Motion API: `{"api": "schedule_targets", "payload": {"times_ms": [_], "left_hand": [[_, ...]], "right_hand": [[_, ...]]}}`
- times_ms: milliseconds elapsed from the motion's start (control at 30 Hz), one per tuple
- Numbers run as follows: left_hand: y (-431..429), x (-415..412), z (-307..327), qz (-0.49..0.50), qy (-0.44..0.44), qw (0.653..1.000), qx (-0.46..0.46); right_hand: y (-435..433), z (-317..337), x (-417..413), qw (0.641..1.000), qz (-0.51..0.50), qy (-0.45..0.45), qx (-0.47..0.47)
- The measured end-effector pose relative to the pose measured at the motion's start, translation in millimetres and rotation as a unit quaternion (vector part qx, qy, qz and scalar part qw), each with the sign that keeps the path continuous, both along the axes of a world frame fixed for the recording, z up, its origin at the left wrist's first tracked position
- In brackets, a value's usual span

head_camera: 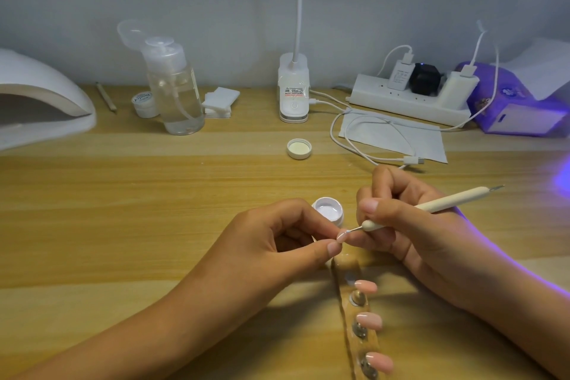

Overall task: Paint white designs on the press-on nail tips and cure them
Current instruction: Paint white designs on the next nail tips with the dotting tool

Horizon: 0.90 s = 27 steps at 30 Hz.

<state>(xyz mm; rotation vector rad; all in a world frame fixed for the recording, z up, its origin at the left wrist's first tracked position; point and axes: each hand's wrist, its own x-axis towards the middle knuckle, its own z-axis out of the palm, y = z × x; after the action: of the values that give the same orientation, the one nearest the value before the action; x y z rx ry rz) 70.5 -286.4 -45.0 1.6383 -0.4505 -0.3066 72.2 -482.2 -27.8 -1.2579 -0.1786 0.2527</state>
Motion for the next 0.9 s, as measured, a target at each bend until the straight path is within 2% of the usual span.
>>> {"api": "schedule_targets", "payload": {"times_ms": [900], "left_hand": [[0.1,0.2,-0.1,-0.004,0.003,1.000,-0.006]], "right_hand": [[2.5,2.2,0.8,1.000,-0.014,0.004,0.006]]}}
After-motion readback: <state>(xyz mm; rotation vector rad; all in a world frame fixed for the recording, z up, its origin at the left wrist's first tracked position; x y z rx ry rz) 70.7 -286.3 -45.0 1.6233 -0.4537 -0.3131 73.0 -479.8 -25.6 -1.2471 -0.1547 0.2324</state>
